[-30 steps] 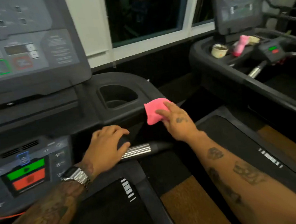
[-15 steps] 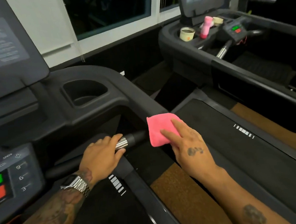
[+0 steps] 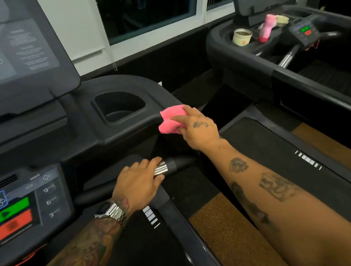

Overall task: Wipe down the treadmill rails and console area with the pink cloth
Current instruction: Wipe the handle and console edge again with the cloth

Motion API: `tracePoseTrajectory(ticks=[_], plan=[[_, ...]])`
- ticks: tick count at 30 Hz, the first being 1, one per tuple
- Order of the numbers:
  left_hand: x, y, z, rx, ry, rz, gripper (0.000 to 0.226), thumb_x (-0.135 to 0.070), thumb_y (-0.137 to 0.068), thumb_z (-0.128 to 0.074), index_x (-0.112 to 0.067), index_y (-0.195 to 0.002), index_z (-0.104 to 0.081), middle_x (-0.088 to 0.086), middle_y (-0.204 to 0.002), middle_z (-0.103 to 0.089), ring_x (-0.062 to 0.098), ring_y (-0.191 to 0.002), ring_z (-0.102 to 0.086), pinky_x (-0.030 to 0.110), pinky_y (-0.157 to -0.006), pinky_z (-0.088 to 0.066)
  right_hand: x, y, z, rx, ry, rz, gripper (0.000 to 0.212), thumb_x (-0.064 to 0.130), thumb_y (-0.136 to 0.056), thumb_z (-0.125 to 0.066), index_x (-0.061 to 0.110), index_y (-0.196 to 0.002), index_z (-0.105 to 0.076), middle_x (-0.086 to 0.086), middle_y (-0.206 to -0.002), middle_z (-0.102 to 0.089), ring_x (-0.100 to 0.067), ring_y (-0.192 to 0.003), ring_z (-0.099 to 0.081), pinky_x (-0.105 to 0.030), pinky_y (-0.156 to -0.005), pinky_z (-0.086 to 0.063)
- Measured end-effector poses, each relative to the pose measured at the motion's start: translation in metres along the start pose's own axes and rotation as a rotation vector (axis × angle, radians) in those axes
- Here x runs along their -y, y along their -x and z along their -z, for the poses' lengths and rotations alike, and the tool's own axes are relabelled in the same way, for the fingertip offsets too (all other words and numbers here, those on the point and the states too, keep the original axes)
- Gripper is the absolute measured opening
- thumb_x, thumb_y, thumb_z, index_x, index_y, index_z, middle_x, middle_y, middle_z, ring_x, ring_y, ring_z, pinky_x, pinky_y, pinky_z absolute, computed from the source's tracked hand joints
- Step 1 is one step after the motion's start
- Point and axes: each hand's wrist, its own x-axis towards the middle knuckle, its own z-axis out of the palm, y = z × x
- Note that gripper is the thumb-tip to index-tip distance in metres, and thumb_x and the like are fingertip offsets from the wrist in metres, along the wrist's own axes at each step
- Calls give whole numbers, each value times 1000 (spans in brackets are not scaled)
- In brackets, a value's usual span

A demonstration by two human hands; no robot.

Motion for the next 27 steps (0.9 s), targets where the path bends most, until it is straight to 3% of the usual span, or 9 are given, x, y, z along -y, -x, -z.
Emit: tracePoseTrajectory(ticks=[5,9,12,15,19,23,27], plan=[[6,-1,4,47,1,-54,52,-52,-98,-32,-31,-145,-24,-6,-121,-53,18,-104,-54,37,-87,-43,-3,-6,12,99,-28,-51,53,46,-99,-43,39,-150,-27,-6,-158,-24,-33,-136,-38,-47,-101,-41],[7,-6,6,121,49,-28,51,-52,-97,-33,-35,-143,-22,-7,-125,-50,18,-108,-53,37,-89,-42,-20,30,17,94,-78,-264,66,65,-93,-37,37,-151,-22,-16,-137,-47,-42,-117,-53,-50,-95,-43],[6,-5,6,124,74,-6,49,-52,-96,-35,-37,-141,-25,-7,-123,-52,17,-106,-53,37,-88,-41,-33,76,25,77,-114,-311,69,71,-91,-33,36,-150,-23,-15,-131,-52,-40,-113,-56,-50,-92,-46],[3,-6,5,117,76,12,48,-52,-96,-36,-35,-140,-27,-6,-121,-53,16,-103,-53,38,-88,-40,-42,124,32,58,-92,-329,66,68,-93,-33,35,-150,-25,-12,-129,-52,-36,-112,-57,-48,-89,-48],[2,-7,7,142,70,17,47,-51,-96,-36,-34,-139,-26,-5,-120,-52,17,-102,-53,39,-88,-41,-38,168,19,-125,179,-163,54,49,-96,-44,24,-144,-43,-20,-134,-51,-39,-107,-59,-47,-82,-52],[-3,-6,7,127,46,25,46,-50,-96,-35,-33,-138,-27,-3,-120,-53,21,-104,-54,42,-89,-41,-32,159,5,-200,280,-87,49,34,-96,-53,22,-143,-43,-20,-139,-46,-39,-113,-51,-48,-85,-48],[-1,-4,8,125,46,33,49,-47,-96,-36,-33,-141,-25,-3,-124,-53,20,-107,-53,40,-91,-39,-20,122,-4,-228,264,-76,52,31,-93,-58,25,-143,-44,-21,-137,-47,-44,-118,-50,-51,-90,-47]])
